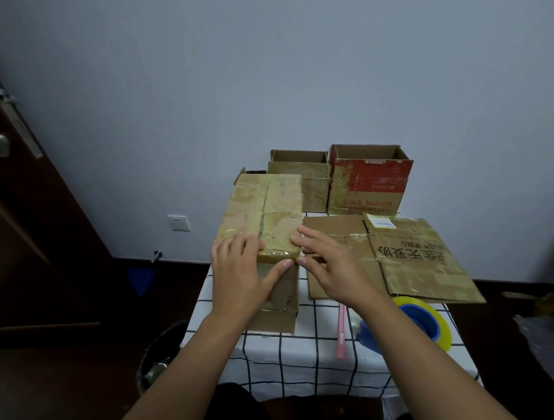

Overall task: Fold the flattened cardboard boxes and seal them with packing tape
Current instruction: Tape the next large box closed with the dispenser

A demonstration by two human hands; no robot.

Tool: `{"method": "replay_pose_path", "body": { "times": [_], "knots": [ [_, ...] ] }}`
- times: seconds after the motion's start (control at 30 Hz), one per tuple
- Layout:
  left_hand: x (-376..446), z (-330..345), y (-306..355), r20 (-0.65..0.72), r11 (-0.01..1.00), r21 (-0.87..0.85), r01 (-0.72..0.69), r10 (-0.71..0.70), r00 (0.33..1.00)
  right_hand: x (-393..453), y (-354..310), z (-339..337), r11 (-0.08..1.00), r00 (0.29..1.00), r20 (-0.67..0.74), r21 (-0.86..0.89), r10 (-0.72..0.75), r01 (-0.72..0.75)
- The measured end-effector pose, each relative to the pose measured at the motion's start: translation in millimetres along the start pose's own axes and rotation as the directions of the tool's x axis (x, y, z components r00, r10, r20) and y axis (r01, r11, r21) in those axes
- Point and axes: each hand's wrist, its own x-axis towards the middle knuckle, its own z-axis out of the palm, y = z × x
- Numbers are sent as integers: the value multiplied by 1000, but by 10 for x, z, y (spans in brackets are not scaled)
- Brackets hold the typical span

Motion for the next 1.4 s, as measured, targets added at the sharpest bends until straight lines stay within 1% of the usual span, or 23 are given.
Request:
{"method": "replay_pose_path", "body": {
  "times": [0.07,0.13,0.2,0.23,0.27,0.3,0.37,0.43,0.53,0.6,0.73,0.77,0.83,0.9,0.97,1.07,1.13,1.2,1.27,1.3,1.33,1.4],
  "knots": [
    [-2,23,1,-10,1000,6,8,-8,1000,13,2,12,1000,1000,-26,11,-11,11],
    [-6,36,0,-17,1000,11,5,-4,1000,22,-18,9,998,999,-30,67,16,-14],
    [-11,39,-1,-16,1000,13,1,-1,1000,1,-43,10,985,991,-52,125,124,-117],
    [-14,40,0,-12,1000,13,2,-2,1000,-20,-55,26,978,980,-85,117,182,-172],
    [-15,43,1,-12,1000,12,3,-3,1000,-44,-70,58,980,972,-128,56,198,-192],
    [-15,45,1,-16,1000,9,1,-1,1000,-71,-87,104,983,975,-150,-57,164,-174],
    [-21,47,0,-37,1000,3,-16,16,999,-119,-157,207,963,990,-111,-243,91,-116],
    [-26,40,-10,-49,999,1,-32,32,998,-126,-232,257,940,992,-86,-320,92,-115],
    [-45,35,-29,-9,999,-1,-45,45,999,-147,-312,273,885,990,-53,-444,129,-139],
    [-50,30,-36,18,998,7,-56,56,998,-150,-331,283,869,989,-81,-472,123,-147],
    [-68,5,-63,35,997,3,-75,75,997,-117,-369,272,883,982,-184,-456,34,-116],
    [-76,-2,-81,41,997,3,-82,82,996,-106,-377,256,887,985,-165,-446,50,-119],
    [-89,-15,-113,50,995,13,-100,99,994,-88,-396,199,897,992,-70,-423,109,-128],
    [-87,-17,-118,52,994,10,-113,113,992,-65,-416,148,891,987,-24,-427,160,-154],
    [-85,-22,-105,53,994,-4,-114,114,992,-20,-430,142,875,984,-41,-451,174,-174],
    [-73,-39,-91,58,994,-26,-107,108,992,-1,-410,197,877,988,-104,-458,113,-149],
    [-70,-72,-83,76,994,-31,-107,109,991,-1,-385,173,890,989,-95,-432,114,-144],
    [-66,-123,-67,117,992,7,-123,121,986,22,-401,117,908,982,-54,-374,184,-190],
    [-39,-176,-48,156,990,45,-135,127,980,103,-454,88,898,943,-15,-302,332,-320],
    [-17,-207,-33,171,992,32,-124,117,978,159,-469,91,883,917,-2,-268,399,-385],
    [17,-248,-11,189,995,-1,-95,94,978,212,-486,99,868,891,13,-230,455,-440],
    [122,-342,18,213,997,-77,24,-7,977,292,-513,124,846,847,56,-125,528,-519]
  ]
}}
